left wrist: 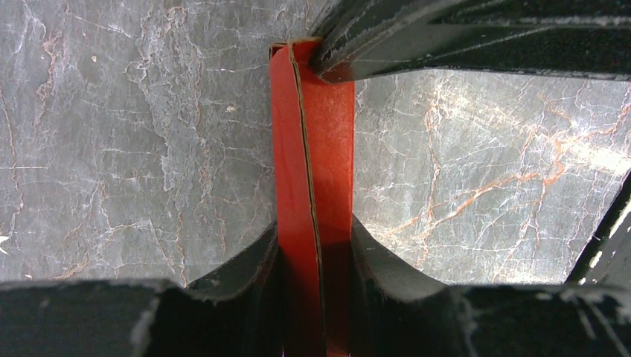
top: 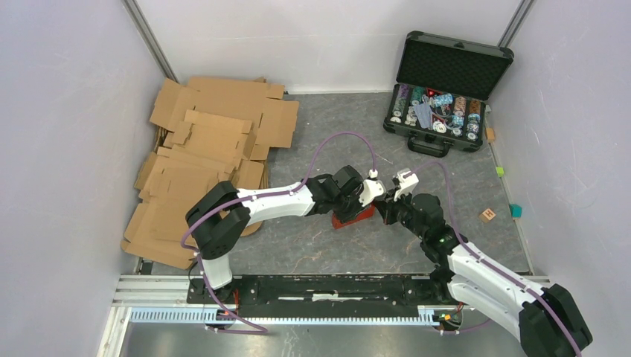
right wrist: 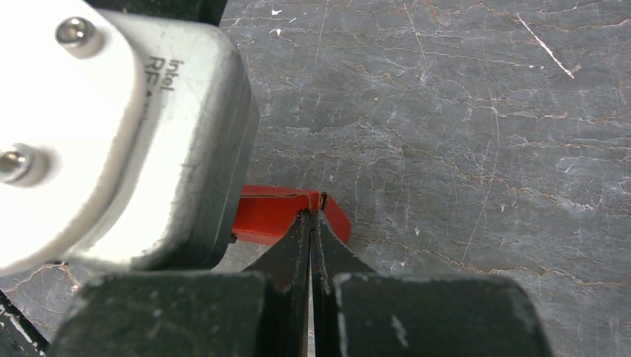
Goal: Fold the paper box
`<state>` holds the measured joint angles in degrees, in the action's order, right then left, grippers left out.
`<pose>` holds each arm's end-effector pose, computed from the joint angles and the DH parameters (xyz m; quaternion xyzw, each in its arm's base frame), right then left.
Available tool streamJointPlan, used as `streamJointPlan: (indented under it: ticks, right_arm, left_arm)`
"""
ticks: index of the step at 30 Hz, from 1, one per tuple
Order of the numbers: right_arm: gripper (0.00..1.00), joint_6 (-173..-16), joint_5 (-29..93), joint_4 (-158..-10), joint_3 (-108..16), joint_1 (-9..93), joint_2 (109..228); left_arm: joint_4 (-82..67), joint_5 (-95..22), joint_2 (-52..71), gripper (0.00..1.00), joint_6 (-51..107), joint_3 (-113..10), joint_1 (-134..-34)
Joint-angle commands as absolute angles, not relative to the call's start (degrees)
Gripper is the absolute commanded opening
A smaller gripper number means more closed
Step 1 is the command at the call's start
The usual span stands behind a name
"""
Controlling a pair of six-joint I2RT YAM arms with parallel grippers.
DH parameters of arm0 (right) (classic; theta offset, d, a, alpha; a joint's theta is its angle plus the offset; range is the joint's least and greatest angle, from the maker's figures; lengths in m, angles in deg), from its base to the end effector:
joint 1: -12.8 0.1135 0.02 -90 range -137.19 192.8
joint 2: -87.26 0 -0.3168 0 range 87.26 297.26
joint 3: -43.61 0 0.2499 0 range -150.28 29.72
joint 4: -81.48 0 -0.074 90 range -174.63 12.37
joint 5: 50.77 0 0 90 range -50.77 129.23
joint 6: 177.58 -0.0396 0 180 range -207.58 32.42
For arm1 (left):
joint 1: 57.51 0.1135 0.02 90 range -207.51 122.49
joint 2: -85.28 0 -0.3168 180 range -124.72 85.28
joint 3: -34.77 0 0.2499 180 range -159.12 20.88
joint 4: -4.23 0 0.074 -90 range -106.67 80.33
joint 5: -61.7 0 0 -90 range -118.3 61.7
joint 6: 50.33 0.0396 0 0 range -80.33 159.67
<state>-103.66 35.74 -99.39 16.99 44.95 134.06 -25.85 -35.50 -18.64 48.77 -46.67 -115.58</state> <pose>0.1213 0.0791 0.2207 -0.1314 0.8048 0.2589 0.5176 0.2052 -0.3387 0.2355 0.5397 0.7763 -0.1869 0.2669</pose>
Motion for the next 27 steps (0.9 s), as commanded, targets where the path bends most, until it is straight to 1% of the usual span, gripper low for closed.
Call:
streamJointPlan:
  ticks: [1,9,10,14,16,19,23,27]
  right_arm:
    - [0.0,-101.42,37.1,-100.57,18.8,45.08,132.84]
    - [0.01,-104.5,35.66,-101.9,21.95,45.06,132.1]
    - [0.04,-104.89,35.77,-101.98,22.07,45.06,131.84]
    - [0.1,-105.31,35.88,-101.82,21.82,45.06,130.78]
    - [0.17,-104.73,36.65,-101.36,20.93,45.06,130.22]
    - [0.2,-104.23,37.69,-100.59,19.28,45.06,129.17]
    - [0.34,-104.08,38.52,-98.88,17.46,45.06,127.98]
    - [0.36,-104.46,39.49,-99.44,18.39,44.97,125.58]
  left_arm:
    - [-31.89,-37.44,-22.29,0.33,49.14,-45.48,-116.55]
    - [-32.26,-37.25,-22.91,0.33,48.98,-45.83,-116.54]
    - [-32.25,-37.28,-22.91,0.33,48.94,-45.92,-116.54]
    - [-32.34,-37.43,-22.83,0.33,48.97,-45.88,-116.54]
    - [-32.34,-37.44,-22.76,0.33,48.96,-45.85,-116.56]
    - [-32.51,-37.35,-22.83,0.33,49.01,-45.86,-116.56]
    - [-32.6,-37.26,-22.88,0.33,49.02,-45.92,-116.56]
    - [-32.78,-37.17,-23.16,0.34,49.05,-46.09,-116.55]
